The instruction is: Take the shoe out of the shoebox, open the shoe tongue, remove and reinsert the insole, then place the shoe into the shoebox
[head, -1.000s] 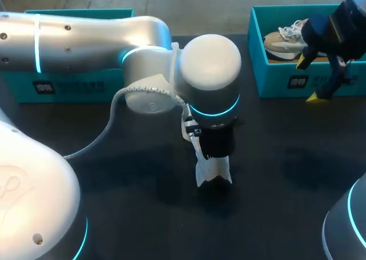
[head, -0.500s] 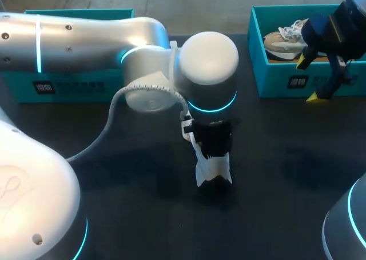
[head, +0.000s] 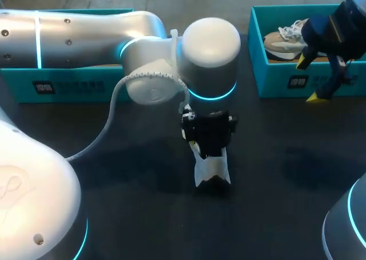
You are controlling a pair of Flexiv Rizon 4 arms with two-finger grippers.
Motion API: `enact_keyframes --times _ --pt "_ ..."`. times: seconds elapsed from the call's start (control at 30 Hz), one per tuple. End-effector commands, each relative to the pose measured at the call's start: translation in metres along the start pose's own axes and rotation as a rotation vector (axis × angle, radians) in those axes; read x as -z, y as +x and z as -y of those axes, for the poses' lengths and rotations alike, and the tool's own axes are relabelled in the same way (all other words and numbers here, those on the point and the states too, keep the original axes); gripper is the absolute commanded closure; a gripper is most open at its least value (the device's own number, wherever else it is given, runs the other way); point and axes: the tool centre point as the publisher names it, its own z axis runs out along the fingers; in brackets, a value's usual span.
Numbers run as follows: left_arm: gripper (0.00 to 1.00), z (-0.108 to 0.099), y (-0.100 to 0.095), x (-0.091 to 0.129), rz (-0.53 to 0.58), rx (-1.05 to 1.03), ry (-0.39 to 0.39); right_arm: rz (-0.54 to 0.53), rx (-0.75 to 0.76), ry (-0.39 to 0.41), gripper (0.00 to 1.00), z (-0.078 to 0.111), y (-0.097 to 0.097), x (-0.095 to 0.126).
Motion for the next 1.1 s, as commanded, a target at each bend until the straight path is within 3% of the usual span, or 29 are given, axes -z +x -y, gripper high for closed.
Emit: enact_keyframes --times 0.03,0.77,1.1 --pt "0.00 -0.002 -0.002 -0.003 -0.006 -0.002 0.004 -0.003 -0.001 0.004 0.00 -0.001 -0.002 -0.001" --pt "0.00 -0.005 0.000 -0.010 -0.027 0.020 0.026 -0.003 -0.001 0.004 0.00 -0.001 -0.002 -0.001" --pt "0.00 -0.019 -0.003 0.021 0.031 0.010 0.062 -0.003 -0.001 0.004 0.00 -0.001 -0.002 -0.001"
